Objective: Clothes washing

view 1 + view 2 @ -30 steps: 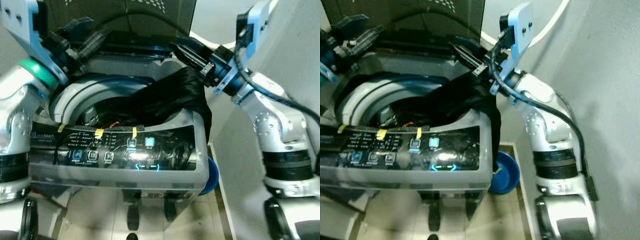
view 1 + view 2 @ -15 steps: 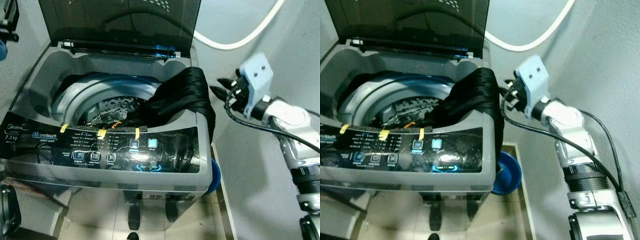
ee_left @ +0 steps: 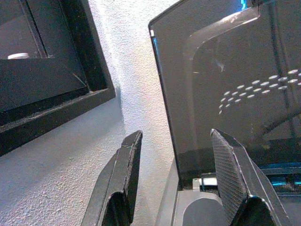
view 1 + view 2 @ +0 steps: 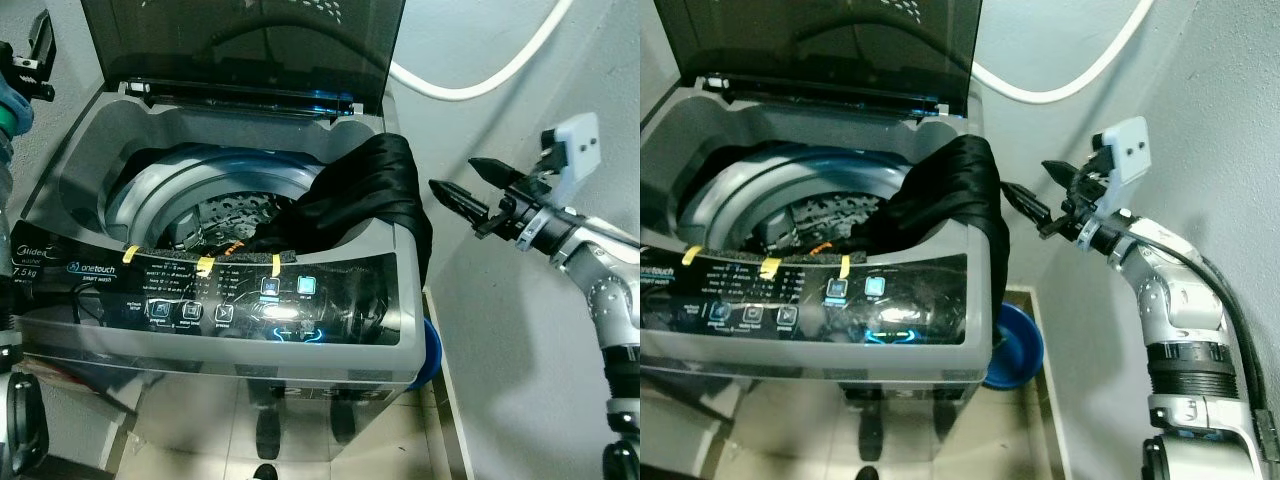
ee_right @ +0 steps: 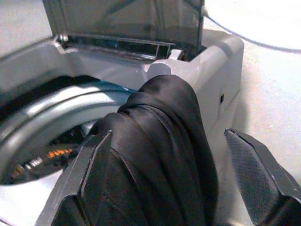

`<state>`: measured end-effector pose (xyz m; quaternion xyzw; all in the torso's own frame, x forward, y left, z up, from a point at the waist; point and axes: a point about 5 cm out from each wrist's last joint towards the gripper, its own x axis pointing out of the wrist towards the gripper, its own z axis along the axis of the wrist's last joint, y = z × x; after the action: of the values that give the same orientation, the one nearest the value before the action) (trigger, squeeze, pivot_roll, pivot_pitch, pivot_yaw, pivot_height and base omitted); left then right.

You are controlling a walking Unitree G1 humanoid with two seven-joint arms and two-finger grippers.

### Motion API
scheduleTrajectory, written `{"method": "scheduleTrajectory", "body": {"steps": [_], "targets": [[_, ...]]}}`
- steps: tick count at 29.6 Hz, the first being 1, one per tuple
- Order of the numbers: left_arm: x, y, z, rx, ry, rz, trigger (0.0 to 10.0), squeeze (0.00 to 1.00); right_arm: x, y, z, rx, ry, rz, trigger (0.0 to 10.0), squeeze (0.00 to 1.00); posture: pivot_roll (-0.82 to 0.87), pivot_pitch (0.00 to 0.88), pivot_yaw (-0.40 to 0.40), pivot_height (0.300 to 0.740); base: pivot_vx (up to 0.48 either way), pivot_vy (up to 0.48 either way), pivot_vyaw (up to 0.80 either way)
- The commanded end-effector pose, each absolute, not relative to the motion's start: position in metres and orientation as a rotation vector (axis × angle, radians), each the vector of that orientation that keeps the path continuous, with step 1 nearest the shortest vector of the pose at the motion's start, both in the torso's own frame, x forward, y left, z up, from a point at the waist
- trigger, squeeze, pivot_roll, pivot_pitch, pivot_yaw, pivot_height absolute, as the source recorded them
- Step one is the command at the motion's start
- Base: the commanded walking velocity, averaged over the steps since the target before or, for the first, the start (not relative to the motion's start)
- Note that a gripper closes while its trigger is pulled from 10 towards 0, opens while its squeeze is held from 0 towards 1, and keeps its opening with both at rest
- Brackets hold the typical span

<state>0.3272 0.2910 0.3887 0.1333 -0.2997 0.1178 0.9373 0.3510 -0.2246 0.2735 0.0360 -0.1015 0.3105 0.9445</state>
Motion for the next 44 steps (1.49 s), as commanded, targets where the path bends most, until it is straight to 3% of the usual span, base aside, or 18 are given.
{"method": "scheduleTrajectory", "body": {"steps": [1, 7, 18, 19, 20, 21, 36, 44], "targets": [[0.326, 0.290, 0.389, 0.287, -0.620, 0.244, 10.0, 0.00, 0.350, -0.228, 0.267, 0.147, -0.192, 0.647, 10.0, 0.00, 0.09, 0.167, 0.041, 0.740, 0.000, 0.000, 0.00], [0.324, 0.289, 0.387, 0.292, -0.621, 0.242, 10.0, 0.00, 0.341, -0.212, 0.237, -0.093, -0.051, 0.810, 10.0, 0.00, 0.10, 0.168, 0.034, 0.740, 0.000, 0.000, 0.00], [0.322, 0.289, 0.387, 0.290, -0.624, 0.249, 10.0, 0.00, 0.348, -0.197, 0.223, -0.099, 0.003, 0.848, 10.0, 0.00, 0.11, 0.167, 0.028, 0.740, 0.000, 0.000, 0.00], [0.322, 0.289, 0.386, 0.289, -0.621, 0.252, 10.0, 0.00, 0.350, -0.194, 0.225, -0.066, -0.016, 0.835, 3.1, 0.00, 0.11, 0.167, 0.027, 0.740, 0.000, 0.000, 0.00], [0.322, 0.289, 0.386, 0.289, -0.621, 0.252, 10.0, 0.00, 0.350, -0.194, 0.225, -0.066, -0.016, 0.835, 3.1, 0.00, 0.11, 0.167, 0.027, 0.740, 0.000, 0.000, 0.00], [0.322, 0.289, 0.385, 0.289, -0.620, 0.252, 10.0, 0.00, 0.351, -0.193, 0.225, -0.055, -0.023, 0.831, 0.0, 0.00, 0.11, 0.167, 0.027, 0.740, 0.000, 0.000, 0.00], [0.323, 0.286, 0.381, 0.274, -0.616, 0.250, 10.0, 0.00, 0.364, -0.186, 0.236, 0.062, -0.077, 0.780, 0.0, 0.00, 0.09, 0.172, 0.018, 0.740, 0.000, 0.000, 0.00], [0.324, 0.286, 0.378, 0.263, -0.612, 0.253, 10.0, 0.00, 0.377, -0.181, 0.255, 0.074, -0.167, 0.654, 0.0, 0.00, 0.09, 0.174, 0.011, 0.740, 0.000, 0.000, 0.00]]}}
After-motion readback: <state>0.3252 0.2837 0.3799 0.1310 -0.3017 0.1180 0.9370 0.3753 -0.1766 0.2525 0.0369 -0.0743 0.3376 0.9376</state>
